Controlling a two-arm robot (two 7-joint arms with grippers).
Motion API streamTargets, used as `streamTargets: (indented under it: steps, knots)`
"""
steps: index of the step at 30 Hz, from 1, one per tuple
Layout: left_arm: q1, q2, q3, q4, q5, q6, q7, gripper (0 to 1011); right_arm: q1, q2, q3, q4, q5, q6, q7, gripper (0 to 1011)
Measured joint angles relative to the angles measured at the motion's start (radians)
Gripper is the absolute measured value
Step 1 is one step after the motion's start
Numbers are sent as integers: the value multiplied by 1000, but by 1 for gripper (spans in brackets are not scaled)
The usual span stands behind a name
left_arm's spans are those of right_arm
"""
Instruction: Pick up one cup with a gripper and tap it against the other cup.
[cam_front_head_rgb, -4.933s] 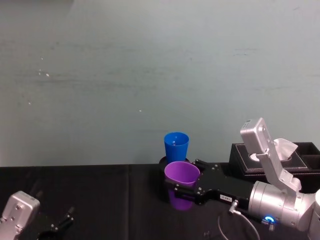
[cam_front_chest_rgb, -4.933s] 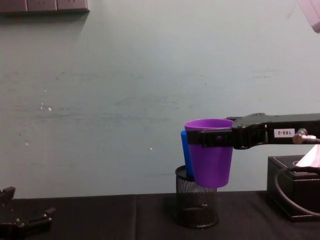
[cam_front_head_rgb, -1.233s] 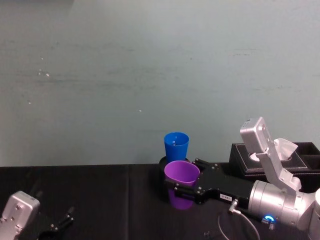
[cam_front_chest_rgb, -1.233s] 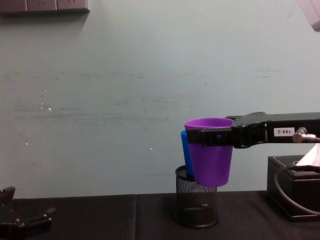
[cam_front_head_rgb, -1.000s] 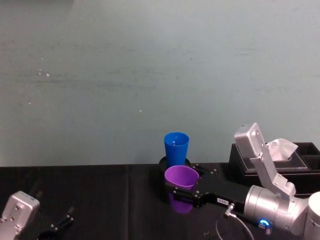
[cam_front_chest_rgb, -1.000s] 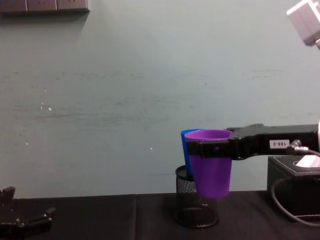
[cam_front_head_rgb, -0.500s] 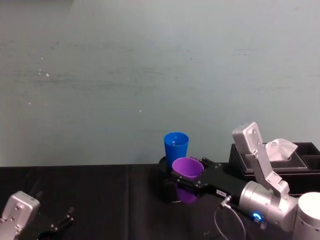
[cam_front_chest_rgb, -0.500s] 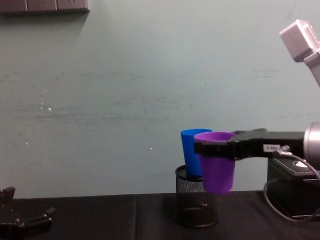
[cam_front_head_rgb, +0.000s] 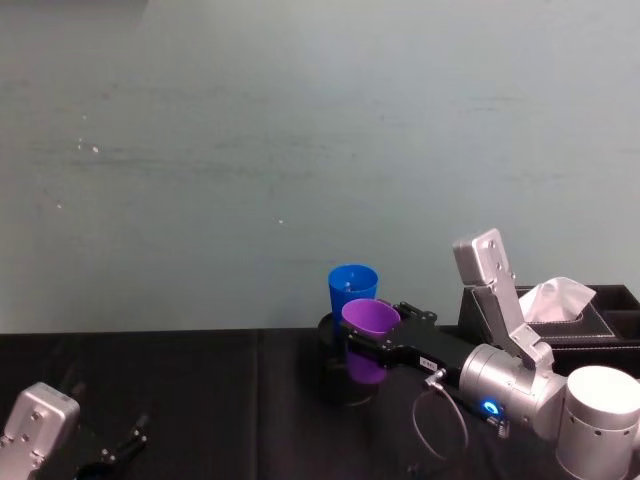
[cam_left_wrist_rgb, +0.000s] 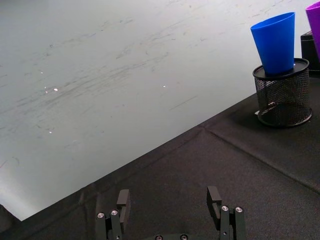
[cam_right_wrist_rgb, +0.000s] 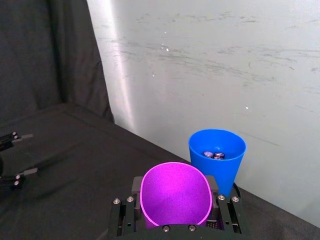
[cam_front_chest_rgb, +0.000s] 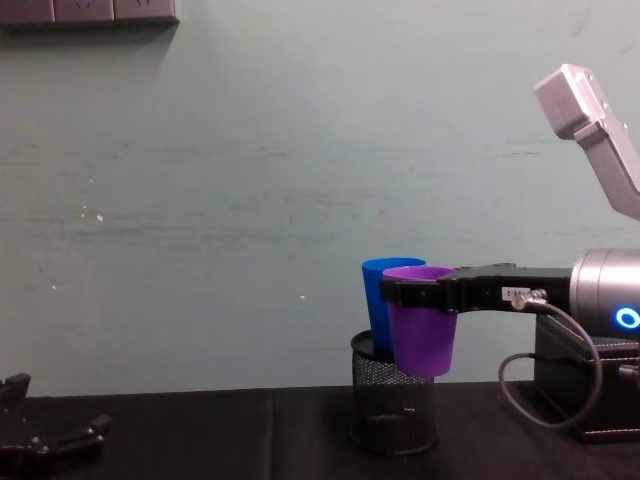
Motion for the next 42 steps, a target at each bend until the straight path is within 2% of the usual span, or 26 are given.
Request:
streamTargets:
  steps: [21, 34, 42]
  knots:
    - [0, 0, 0, 0, 0, 0, 0, 1000, 108, -72, -2, 150, -25, -28, 40, 742]
    - [0, 0, 0, 0, 0, 0, 0, 1000, 128, -88, 9, 193, -33, -36, 46, 742]
    - [0, 0, 0, 0, 0, 0, 0, 1000, 157, -107, 14, 248, -36, -55, 60, 743]
